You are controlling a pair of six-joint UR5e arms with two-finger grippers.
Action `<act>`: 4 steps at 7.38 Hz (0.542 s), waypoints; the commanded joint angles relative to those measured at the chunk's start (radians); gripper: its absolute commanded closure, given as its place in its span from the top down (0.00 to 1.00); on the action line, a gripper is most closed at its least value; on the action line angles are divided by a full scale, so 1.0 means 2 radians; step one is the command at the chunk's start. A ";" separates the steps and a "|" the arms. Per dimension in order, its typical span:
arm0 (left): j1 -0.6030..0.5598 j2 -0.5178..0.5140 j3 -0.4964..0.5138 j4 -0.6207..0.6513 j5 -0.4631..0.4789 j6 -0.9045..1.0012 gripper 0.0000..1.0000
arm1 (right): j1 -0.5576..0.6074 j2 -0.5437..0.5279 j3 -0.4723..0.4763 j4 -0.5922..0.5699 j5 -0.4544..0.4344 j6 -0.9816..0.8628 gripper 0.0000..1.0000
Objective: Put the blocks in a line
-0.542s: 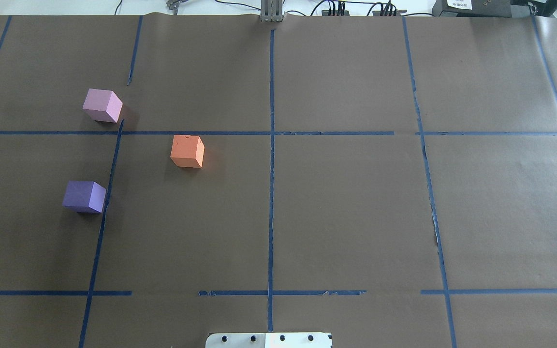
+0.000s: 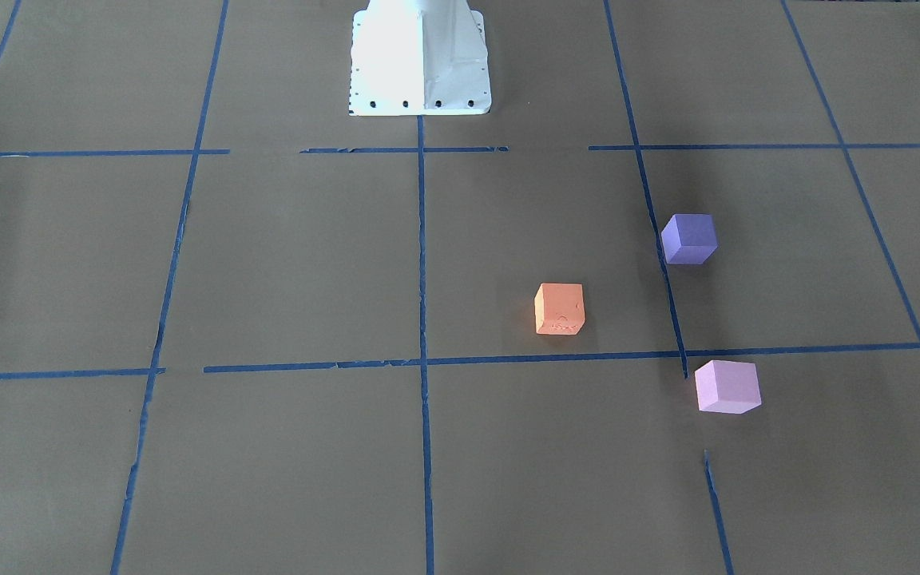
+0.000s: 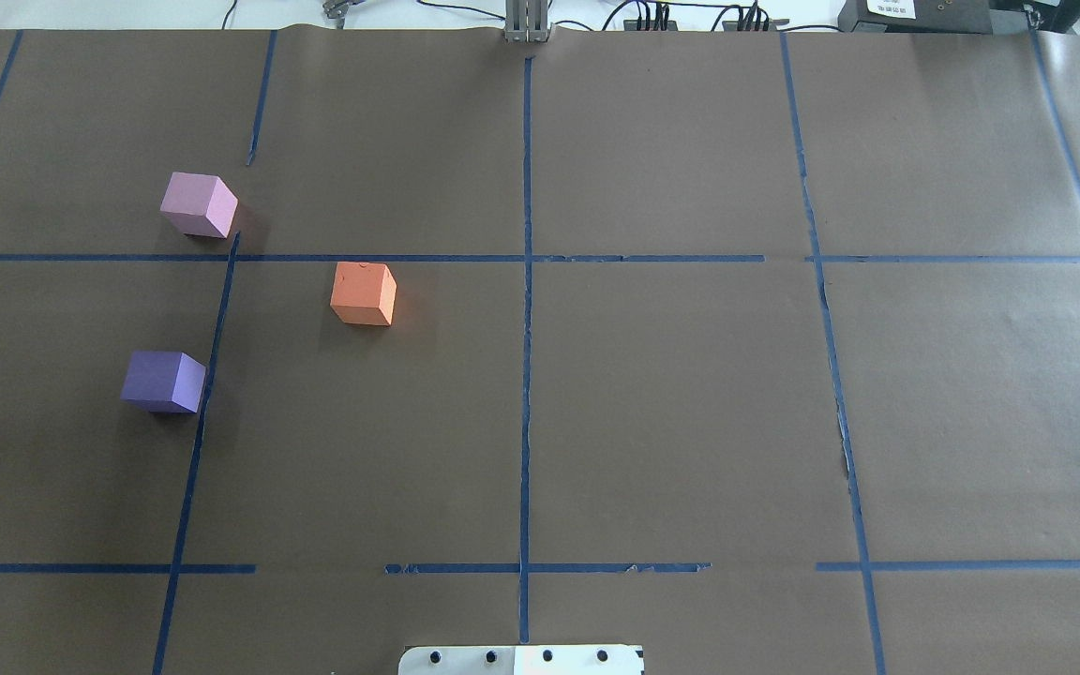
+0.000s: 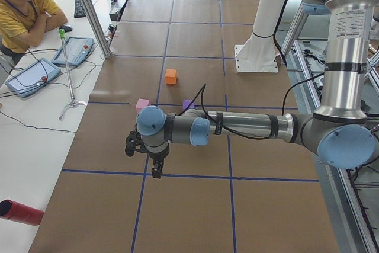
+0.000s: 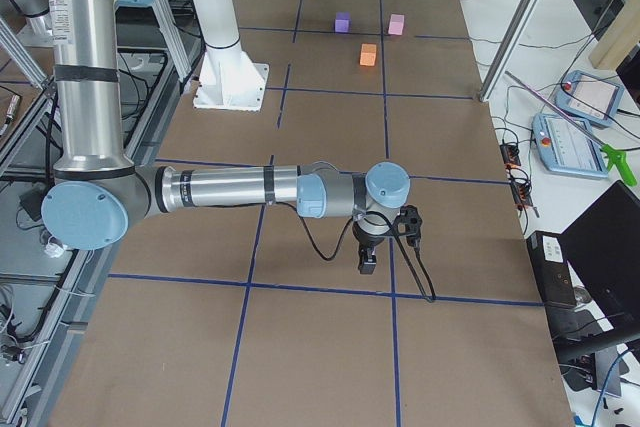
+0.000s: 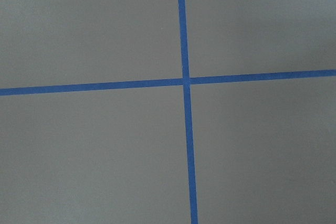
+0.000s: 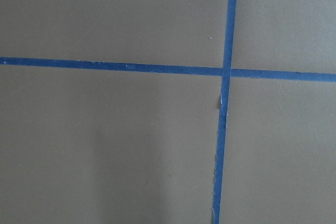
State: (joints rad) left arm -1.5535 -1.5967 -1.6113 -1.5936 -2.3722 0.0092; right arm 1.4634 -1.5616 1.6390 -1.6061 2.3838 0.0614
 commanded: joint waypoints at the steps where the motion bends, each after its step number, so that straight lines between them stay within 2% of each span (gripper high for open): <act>1: 0.004 -0.021 -0.023 0.001 -0.005 -0.004 1.00 | 0.000 0.000 0.000 0.000 0.000 0.000 1.00; 2: 0.015 -0.026 -0.025 0.001 -0.005 -0.005 1.00 | 0.000 0.000 0.000 0.000 0.000 0.000 1.00; 3: 0.053 -0.043 -0.028 0.001 -0.002 -0.018 1.00 | 0.000 0.000 0.000 0.000 0.000 0.000 1.00; 4: 0.076 -0.085 -0.031 0.001 0.000 -0.072 1.00 | 0.000 0.000 0.000 0.000 0.000 0.000 1.00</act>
State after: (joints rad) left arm -1.4651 -1.6896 -1.6647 -1.5913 -2.3771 -0.0438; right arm 1.4634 -1.5616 1.6385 -1.6061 2.3838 0.0613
